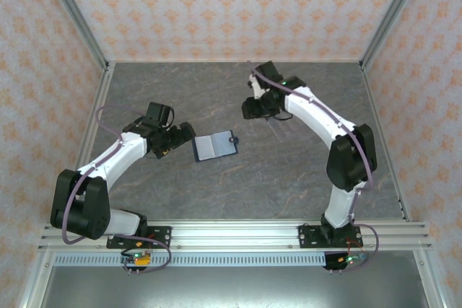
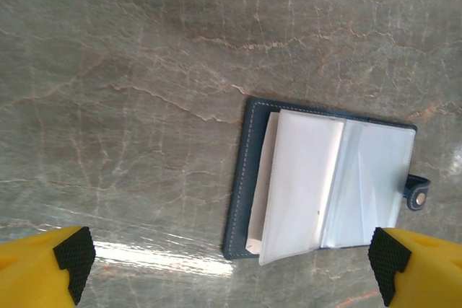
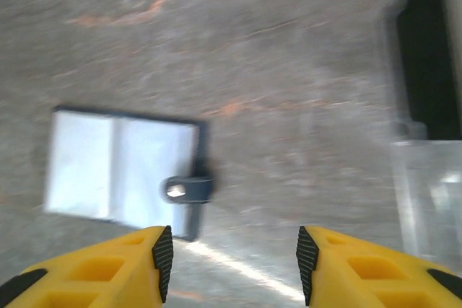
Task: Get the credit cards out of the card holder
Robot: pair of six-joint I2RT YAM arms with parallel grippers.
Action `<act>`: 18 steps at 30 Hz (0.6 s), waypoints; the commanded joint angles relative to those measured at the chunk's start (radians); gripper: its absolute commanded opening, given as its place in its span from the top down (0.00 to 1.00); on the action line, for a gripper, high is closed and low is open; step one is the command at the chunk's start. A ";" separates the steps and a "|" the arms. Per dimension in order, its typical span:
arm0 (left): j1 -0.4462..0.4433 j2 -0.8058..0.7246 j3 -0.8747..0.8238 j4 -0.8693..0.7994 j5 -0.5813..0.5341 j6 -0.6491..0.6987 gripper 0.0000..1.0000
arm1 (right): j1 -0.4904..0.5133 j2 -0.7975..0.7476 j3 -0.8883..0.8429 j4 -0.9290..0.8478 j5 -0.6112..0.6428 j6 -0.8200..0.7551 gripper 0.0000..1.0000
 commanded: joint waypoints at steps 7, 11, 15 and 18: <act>-0.045 0.079 -0.005 0.131 0.138 -0.038 0.21 | 0.132 0.105 -0.074 0.154 -0.109 0.197 0.53; -0.077 0.135 0.010 0.151 0.135 -0.049 0.39 | 0.140 0.152 -0.091 0.175 -0.125 0.235 0.55; -0.082 0.189 0.026 0.147 0.101 -0.049 0.51 | 0.142 0.173 -0.109 0.195 -0.133 0.258 0.57; -0.082 0.224 0.036 0.170 0.122 -0.050 0.58 | 0.143 0.187 -0.113 0.193 -0.128 0.262 0.58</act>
